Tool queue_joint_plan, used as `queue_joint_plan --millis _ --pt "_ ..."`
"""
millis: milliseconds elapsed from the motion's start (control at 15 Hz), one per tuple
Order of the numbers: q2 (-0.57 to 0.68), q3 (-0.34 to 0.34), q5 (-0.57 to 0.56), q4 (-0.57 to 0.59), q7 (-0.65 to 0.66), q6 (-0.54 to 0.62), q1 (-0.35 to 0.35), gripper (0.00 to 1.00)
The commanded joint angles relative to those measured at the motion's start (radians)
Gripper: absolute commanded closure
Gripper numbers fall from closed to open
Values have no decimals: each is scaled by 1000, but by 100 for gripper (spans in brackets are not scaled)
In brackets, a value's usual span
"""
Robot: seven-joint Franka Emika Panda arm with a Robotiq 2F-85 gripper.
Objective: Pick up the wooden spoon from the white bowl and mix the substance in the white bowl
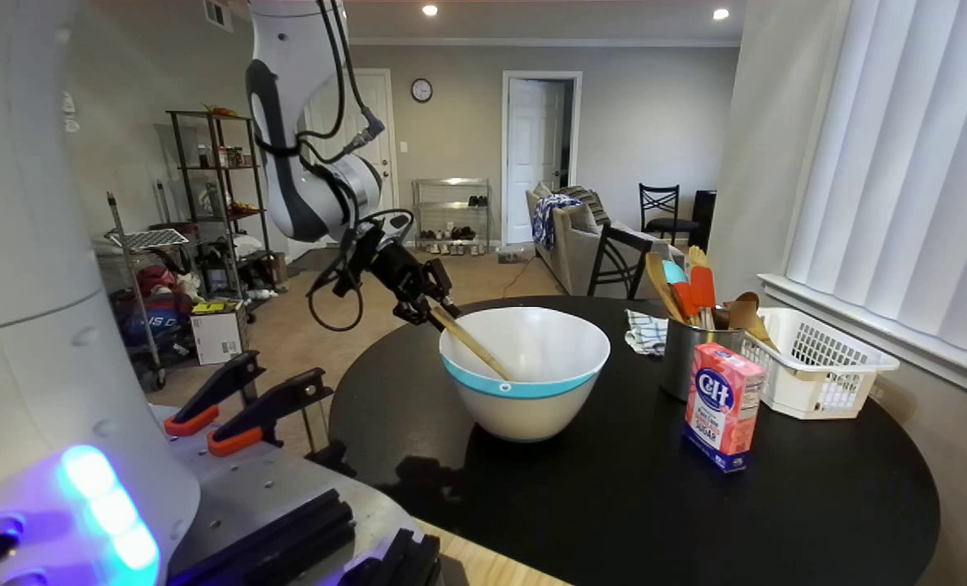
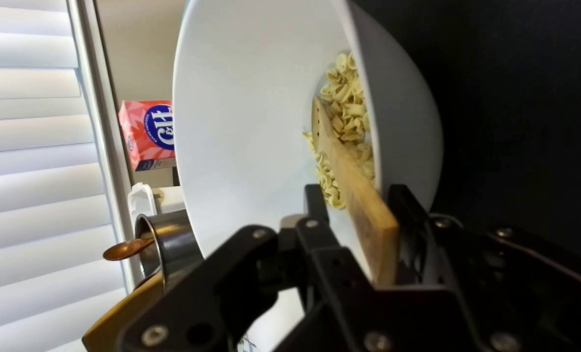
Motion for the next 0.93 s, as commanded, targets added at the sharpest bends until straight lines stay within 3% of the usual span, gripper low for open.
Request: queue_joint_plan --millis 0,200,867 --pt "-74 20 1 -75 16 12 -16 91" --pt "-92 26 1 -90 17 13 -18 100" --pt "-132 42 26 -122 7 46 -51 97"
